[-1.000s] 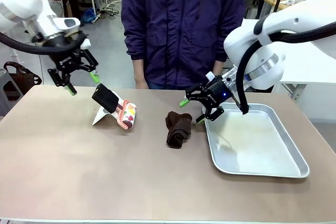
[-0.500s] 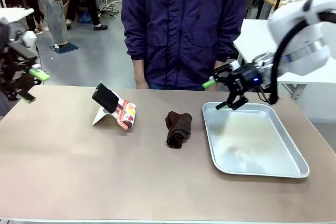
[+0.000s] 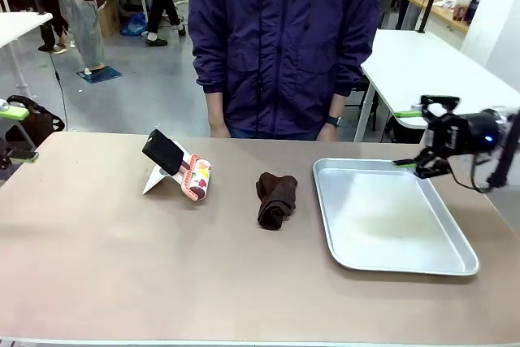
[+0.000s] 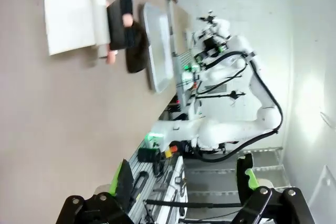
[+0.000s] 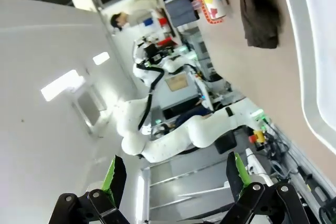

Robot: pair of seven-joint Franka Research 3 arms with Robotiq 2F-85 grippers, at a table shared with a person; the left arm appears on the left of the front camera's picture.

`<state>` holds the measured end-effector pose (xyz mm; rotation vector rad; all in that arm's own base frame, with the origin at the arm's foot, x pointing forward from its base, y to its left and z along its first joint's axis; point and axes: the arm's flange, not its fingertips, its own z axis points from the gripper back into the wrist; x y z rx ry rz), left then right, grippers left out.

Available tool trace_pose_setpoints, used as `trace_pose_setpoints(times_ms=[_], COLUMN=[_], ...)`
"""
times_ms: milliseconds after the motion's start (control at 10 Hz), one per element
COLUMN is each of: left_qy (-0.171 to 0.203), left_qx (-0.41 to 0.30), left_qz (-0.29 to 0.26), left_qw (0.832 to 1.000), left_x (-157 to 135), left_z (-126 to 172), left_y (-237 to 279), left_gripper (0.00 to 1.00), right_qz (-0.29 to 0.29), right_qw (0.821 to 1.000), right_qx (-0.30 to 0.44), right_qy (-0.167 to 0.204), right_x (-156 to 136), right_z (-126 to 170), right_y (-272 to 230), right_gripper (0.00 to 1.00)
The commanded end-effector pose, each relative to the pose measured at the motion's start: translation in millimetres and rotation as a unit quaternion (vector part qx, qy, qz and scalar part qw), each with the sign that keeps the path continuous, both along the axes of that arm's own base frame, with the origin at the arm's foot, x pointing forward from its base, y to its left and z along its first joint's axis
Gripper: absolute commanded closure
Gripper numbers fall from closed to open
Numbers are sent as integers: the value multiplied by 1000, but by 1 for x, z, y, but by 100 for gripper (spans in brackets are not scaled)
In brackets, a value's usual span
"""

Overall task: Clean the surface of the table.
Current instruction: Return the Lint Roller and towel to their original positions.

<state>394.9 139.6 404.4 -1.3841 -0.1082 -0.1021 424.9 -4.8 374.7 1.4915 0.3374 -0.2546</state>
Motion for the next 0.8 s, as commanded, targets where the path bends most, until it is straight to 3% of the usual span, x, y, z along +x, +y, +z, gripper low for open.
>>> trace_pose_setpoints(times_ms=[0,300,400,500,700], left_qy=[-18,-8,10,-7,-7], left_qx=[-25,-22,-10,-18,-18], left_qz=[-29,-30,-47,-23,-23], left_qw=[999,999,999,1000,1000], left_x=[14,22,26,19,19], left_z=[2,-2,-4,-3,-3], left_y=[-1,0,-4,-4,-4], left_gripper=[0,0,0,0,0], right_qz=[-19,-74,-81,-54,-54], right_qw=[1000,997,996,998,998], right_qx=[16,25,16,23,23], right_qy=[-10,-14,-21,5,5], right_x=[-27,-59,-53,-49,-49], right_z=[-10,-23,-26,-25,-25], right_y=[-15,-40,-37,-39,-39], right_gripper=[0,0,0,0,0])
